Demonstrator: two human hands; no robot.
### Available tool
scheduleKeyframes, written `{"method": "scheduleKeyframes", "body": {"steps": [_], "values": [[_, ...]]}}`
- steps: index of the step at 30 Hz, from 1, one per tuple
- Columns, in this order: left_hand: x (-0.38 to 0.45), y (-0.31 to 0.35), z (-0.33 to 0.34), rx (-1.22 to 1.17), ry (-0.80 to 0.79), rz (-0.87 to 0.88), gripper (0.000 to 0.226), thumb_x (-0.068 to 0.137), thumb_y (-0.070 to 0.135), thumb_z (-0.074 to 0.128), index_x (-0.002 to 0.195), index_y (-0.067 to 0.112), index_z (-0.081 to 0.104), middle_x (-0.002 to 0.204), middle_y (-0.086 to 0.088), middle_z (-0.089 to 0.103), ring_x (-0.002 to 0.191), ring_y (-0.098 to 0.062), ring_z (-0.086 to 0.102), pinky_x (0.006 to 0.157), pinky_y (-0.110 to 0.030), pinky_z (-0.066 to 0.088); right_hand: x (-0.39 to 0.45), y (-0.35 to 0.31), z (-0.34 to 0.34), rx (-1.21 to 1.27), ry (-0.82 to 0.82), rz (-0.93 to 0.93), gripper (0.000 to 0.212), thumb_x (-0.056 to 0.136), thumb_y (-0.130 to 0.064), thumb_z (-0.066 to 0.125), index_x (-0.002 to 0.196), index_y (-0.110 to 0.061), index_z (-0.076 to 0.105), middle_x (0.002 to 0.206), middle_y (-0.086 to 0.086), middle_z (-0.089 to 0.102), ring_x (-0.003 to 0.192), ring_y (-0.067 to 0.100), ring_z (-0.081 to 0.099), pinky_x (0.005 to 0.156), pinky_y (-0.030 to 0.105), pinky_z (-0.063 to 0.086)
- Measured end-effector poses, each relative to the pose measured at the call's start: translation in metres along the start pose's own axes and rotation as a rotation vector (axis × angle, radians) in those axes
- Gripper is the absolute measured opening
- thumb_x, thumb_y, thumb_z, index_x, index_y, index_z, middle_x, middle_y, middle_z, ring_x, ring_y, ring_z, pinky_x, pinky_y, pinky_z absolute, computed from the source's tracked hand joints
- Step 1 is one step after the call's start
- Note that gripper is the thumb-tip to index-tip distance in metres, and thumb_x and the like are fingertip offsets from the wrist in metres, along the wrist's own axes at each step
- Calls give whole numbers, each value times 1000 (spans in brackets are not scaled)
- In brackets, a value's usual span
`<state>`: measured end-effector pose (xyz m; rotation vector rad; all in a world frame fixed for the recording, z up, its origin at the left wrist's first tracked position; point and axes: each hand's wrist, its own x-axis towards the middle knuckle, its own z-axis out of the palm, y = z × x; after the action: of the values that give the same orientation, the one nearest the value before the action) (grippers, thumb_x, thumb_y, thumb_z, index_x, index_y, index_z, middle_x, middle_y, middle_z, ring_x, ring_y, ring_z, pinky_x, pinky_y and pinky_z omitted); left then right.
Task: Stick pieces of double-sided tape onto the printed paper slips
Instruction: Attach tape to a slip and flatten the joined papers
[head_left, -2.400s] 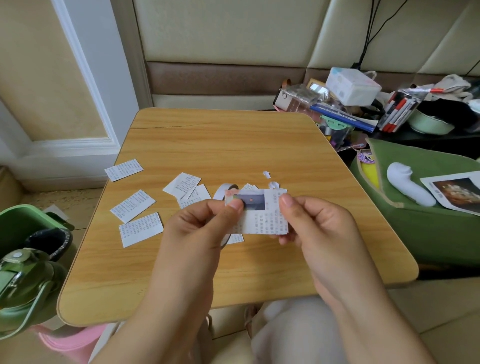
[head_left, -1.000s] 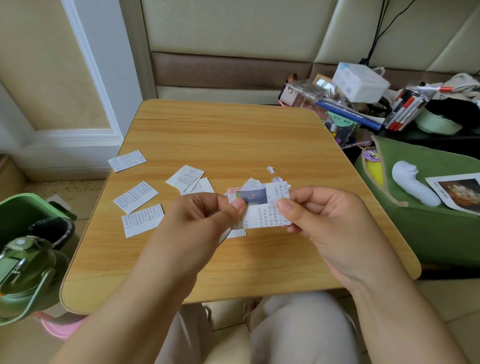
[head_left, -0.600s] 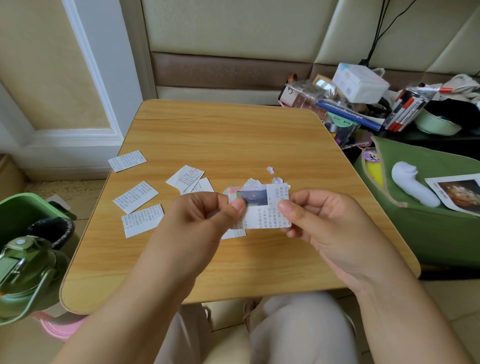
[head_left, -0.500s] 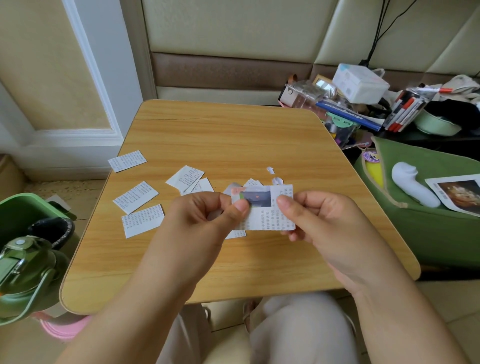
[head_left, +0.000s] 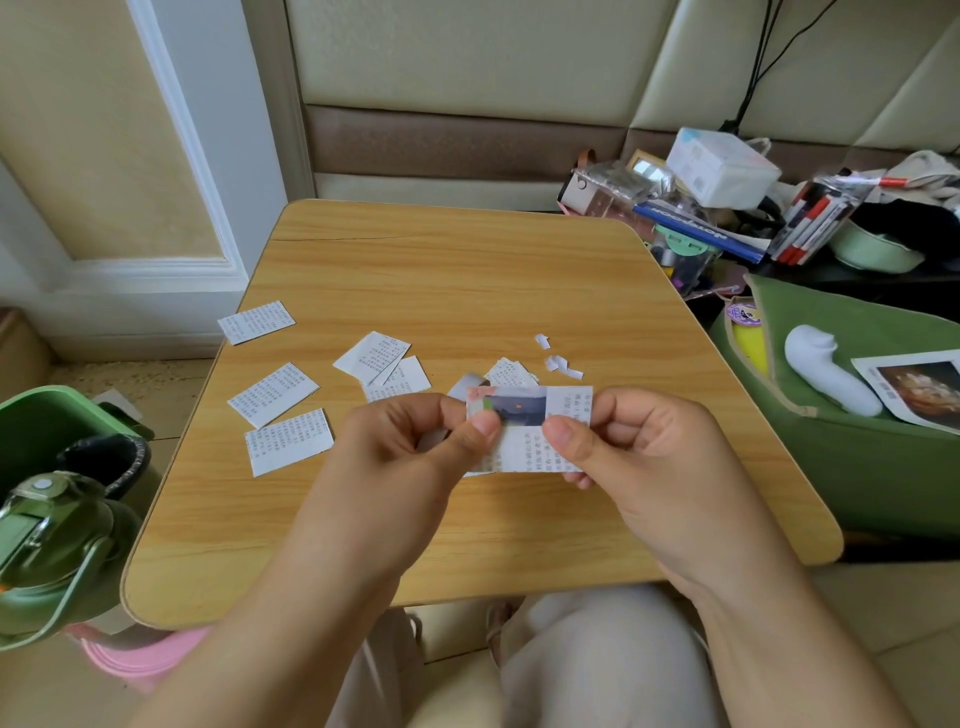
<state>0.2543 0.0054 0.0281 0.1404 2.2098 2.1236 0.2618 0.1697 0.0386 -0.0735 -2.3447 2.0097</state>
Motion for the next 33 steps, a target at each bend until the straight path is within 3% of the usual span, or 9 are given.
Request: {"method": "scheduleKeyframes", "body": {"steps": [12,17,19,21,23,26,28,30,33], "values": [[0,2,-1,26,29,9,32,83,30,64,54,17,59,61,-12,26,61,-28,17,46,-26,14,0,2,-1,39,-19,-40,20,70,-20,73,70,-3,65,64,9,69,52,6,56,55,16,46],[-1,2,-3,41,23,41,37,76,40,72,58,11,56,62,-16,23,61,-29,18,49,-30,15,0,-1,-6,-69,-12,-32,40,74,-45,76,75,-6,68,74,19,68,60,11,58,60,24,46],[0,0,-3,9,23,16,35,76,41,67,57,13,57,62,-19,26,61,-32,19,53,-33,15,1,-4,-7,-82,29,-56,28,76,-40,67,75,-12,69,71,20,67,59,12,57,59,22,46],[3,-2,-1,46,68,19,30,80,39,70,60,20,63,58,-10,33,54,-23,23,51,-27,18,0,-7,-4,-112,101,-121,15,76,-32,69,73,-17,68,64,10,67,54,11,56,56,22,47],[5,-5,2,149,171,65,10,76,42,69,72,33,67,56,16,45,48,-7,30,47,-19,26,-3,-9,1,-241,226,-251,9,75,-30,72,71,-23,68,62,-2,67,52,11,59,56,25,50],[1,-1,5,194,233,166,9,73,47,68,78,40,70,66,20,52,60,0,43,55,-11,34,-7,-11,11,-488,366,-450,13,77,-32,70,66,-26,66,65,-12,64,55,11,58,56,25,47],[-3,6,7,100,105,205,21,73,54,61,83,39,72,64,10,56,62,-6,49,60,-16,37,-9,-11,17,-437,312,-491,11,81,-35,68,72,-29,69,70,-16,67,59,7,61,58,21,48],[-4,7,8,-23,0,167,33,67,59,60,86,36,74,72,-22,57,67,-30,46,63,-27,38,-11,-11,20,-326,187,-455,17,86,-40,58,83,-31,72,77,-20,70,71,3,67,66,20,52],[0,4,3,-189,-31,116,35,68,50,67,87,23,76,74,-34,54,76,-22,42,73,-33,31,-14,-11,17,-230,85,-402,19,86,-40,55,87,-34,72,82,-20,72,80,5,70,73,23,54]]}}
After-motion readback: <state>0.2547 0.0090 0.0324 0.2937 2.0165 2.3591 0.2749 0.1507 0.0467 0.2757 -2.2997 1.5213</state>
